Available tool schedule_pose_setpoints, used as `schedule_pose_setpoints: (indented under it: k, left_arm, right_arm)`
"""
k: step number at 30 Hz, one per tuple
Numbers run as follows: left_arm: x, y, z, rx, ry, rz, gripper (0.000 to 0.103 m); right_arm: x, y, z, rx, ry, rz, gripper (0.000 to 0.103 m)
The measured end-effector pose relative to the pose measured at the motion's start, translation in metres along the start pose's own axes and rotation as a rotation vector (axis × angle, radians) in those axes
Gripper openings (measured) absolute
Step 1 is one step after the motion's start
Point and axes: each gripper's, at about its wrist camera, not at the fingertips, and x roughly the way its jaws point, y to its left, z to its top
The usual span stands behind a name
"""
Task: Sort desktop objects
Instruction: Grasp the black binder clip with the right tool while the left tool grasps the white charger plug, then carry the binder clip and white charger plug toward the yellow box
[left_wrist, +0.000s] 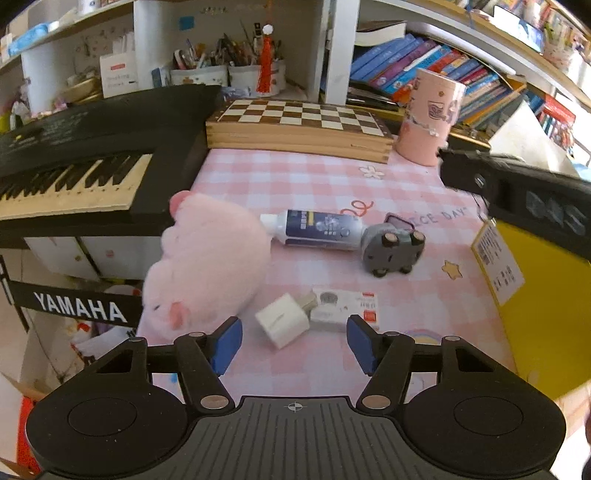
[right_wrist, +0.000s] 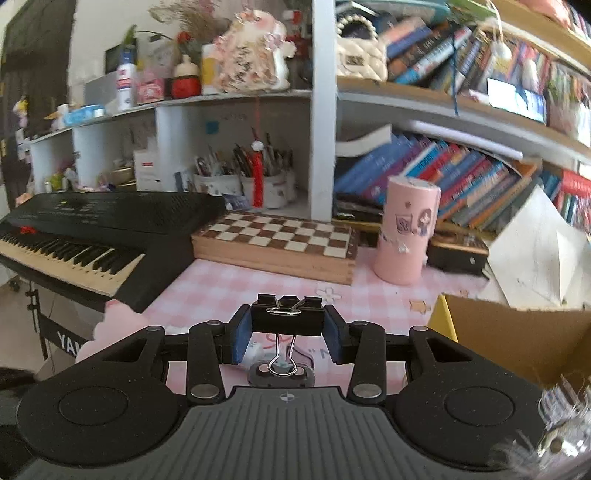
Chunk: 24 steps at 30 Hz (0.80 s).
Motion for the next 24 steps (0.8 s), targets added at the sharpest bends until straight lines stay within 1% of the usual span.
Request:
schedule_pose_setpoints:
  k: [3, 5, 9, 11, 13, 19, 24]
  left_arm:
    - [0.011, 0.000, 0.003, -0.019, 0.013, 0.004, 0.056]
    - [0.017, 0.000, 0.003, -0.021, 0.024, 0.016, 0.054]
    - [0.026, 0.003, 0.002, -0.049, 0.052, 0.033, 0.046]
    - [0.029, 0.006, 0.002, -0.075, 0.054, 0.035, 0.044]
    - [0.030, 0.008, 0.002, -0.096, 0.054, 0.039, 0.035]
    - [0.025, 0.010, 0.001, -0.113, 0.050, 0.029, 0.035]
    - [0.007, 0.005, -0.001, -0.073, 0.029, 0.017, 0.035]
  right_arm:
    - [0.002, 0.000, -0.001, -0.019, 0.027, 0.021, 0.038]
    - [0.004, 0.000, -0.001, -0.026, 0.045, 0.029, 0.038]
    - [0.006, -0.003, -0.001, -0.029, 0.055, 0.032, 0.038]
    - [0.007, -0.004, -0.001, -0.027, 0.062, 0.034, 0.038]
    - [0.009, -0.005, -0.003, -0.023, 0.073, 0.038, 0.038]
    - [0.011, -0.006, -0.006, -0.017, 0.095, 0.053, 0.038]
    - [0.009, -0.006, -0.007, -0.010, 0.109, 0.056, 0.038]
